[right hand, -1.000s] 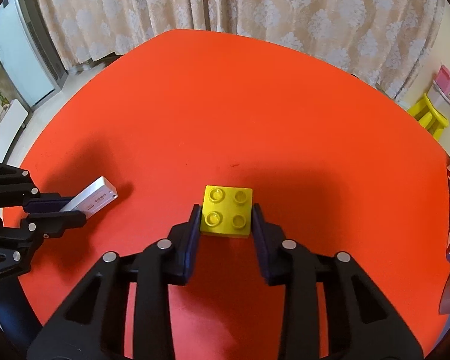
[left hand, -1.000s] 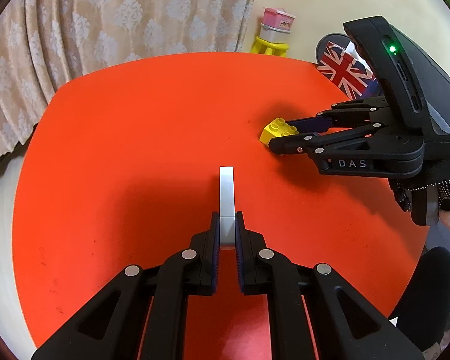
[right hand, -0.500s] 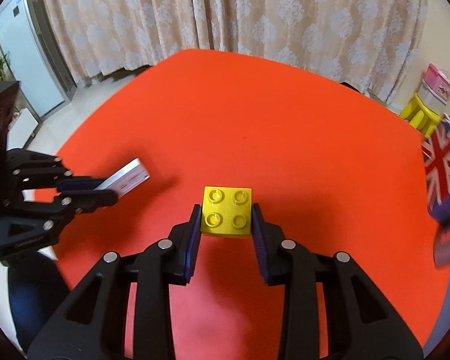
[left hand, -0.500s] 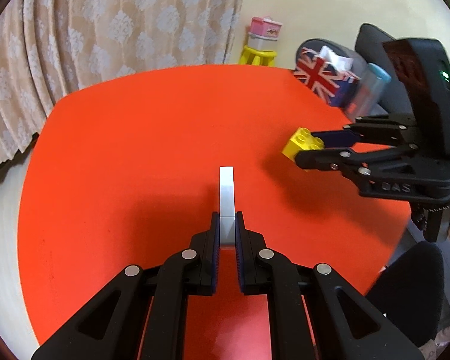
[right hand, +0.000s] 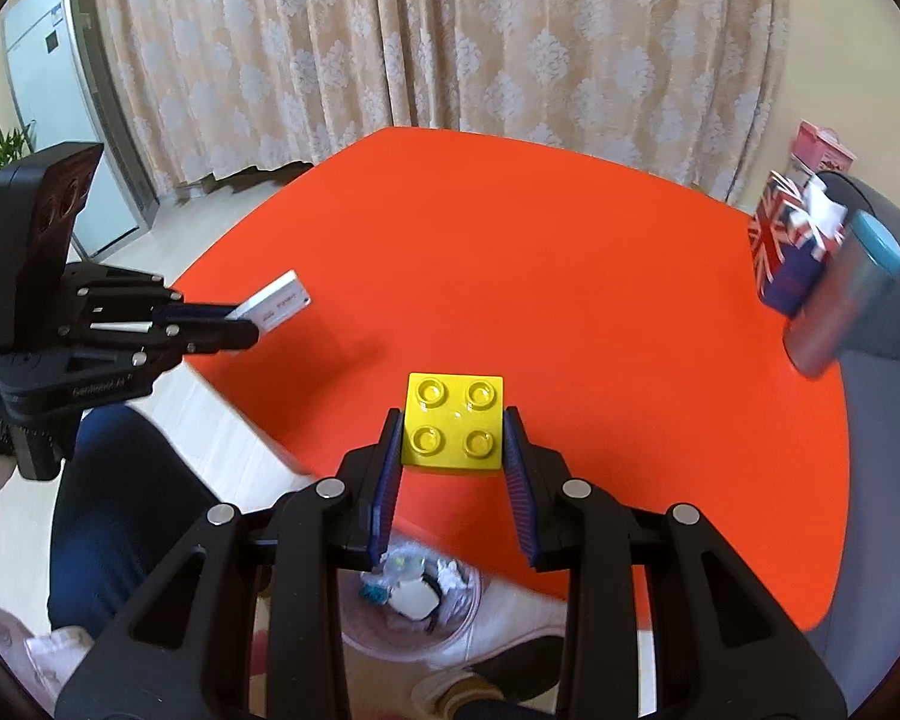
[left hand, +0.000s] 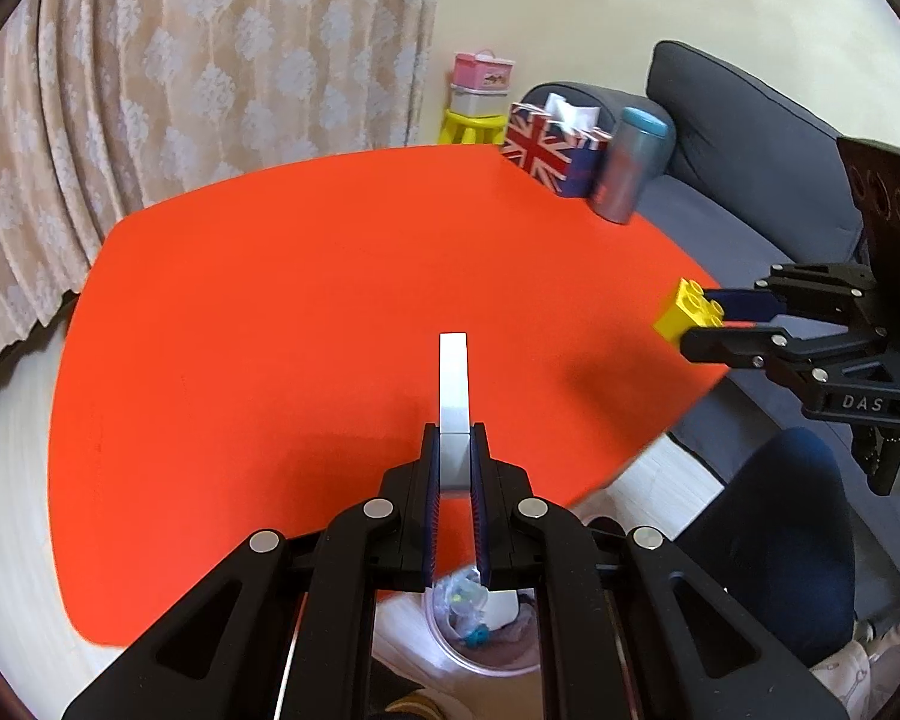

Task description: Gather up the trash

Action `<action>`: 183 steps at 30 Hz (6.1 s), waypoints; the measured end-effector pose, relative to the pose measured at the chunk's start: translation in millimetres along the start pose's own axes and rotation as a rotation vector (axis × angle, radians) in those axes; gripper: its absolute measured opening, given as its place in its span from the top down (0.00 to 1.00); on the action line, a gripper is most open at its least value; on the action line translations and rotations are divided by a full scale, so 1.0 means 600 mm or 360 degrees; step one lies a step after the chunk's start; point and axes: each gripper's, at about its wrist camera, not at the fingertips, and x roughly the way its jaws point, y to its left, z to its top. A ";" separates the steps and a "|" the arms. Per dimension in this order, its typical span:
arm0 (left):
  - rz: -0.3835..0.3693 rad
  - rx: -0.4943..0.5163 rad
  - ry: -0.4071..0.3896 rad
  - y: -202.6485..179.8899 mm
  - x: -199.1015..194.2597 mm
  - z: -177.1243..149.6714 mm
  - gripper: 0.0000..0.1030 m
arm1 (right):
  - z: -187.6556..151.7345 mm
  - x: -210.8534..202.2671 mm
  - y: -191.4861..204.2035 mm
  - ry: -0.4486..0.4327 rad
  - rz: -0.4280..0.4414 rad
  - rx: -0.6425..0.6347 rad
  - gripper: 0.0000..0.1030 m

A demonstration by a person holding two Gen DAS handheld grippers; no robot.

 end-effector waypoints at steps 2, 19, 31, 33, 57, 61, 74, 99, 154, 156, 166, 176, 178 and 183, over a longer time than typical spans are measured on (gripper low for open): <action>-0.0001 0.0003 -0.0004 -0.013 -0.009 -0.010 0.91 | -0.022 -0.017 0.006 -0.0008 0.0009 0.0008 0.69; -0.0075 0.0060 0.0009 -0.098 -0.044 -0.100 0.91 | -0.137 -0.055 0.073 0.0008 0.0134 -0.0015 0.69; -0.0100 0.0017 0.0024 -0.081 -0.030 -0.112 0.91 | -0.144 -0.001 0.077 0.0067 0.0202 0.0010 0.69; -0.0108 0.0007 0.0032 -0.078 -0.024 -0.111 0.91 | -0.142 0.008 0.077 0.0079 0.0216 0.0013 0.69; -0.0139 0.0035 0.0092 -0.100 -0.003 -0.121 0.91 | -0.149 -0.013 0.039 0.0003 0.0144 0.0158 0.08; -0.0151 0.0053 0.0107 -0.110 0.003 -0.123 0.91 | -0.153 -0.023 0.028 -0.0018 0.0122 0.0175 0.08; -0.0193 0.0111 0.0142 -0.128 0.018 -0.116 0.91 | -0.158 -0.040 0.000 -0.0049 0.0101 0.0236 0.08; -0.0041 -0.0044 -0.0003 -0.090 0.004 -0.093 0.07 | -0.159 -0.046 -0.008 -0.0060 0.0079 0.0273 0.07; 0.0229 -0.0172 -0.0111 0.079 0.013 0.107 0.06 | 0.087 0.018 -0.106 -0.0121 -0.0029 0.0210 0.04; 0.0233 -0.0173 -0.0111 0.077 0.012 0.108 0.06 | 0.087 0.019 -0.106 -0.0118 -0.0029 0.0210 0.04; 0.0234 -0.0175 -0.0106 0.073 0.013 0.109 0.06 | 0.088 0.021 -0.112 -0.0116 -0.0033 0.0218 0.04; 0.0233 -0.0177 -0.0108 0.073 0.008 0.108 0.06 | 0.087 0.019 -0.112 -0.0117 -0.0034 0.0217 0.04; 0.0233 -0.0176 -0.0107 0.072 0.008 0.108 0.06 | 0.087 0.019 -0.113 -0.0116 -0.0033 0.0216 0.04; 0.0232 -0.0178 -0.0107 0.073 0.008 0.108 0.06 | 0.087 0.019 -0.113 -0.0114 -0.0034 0.0218 0.04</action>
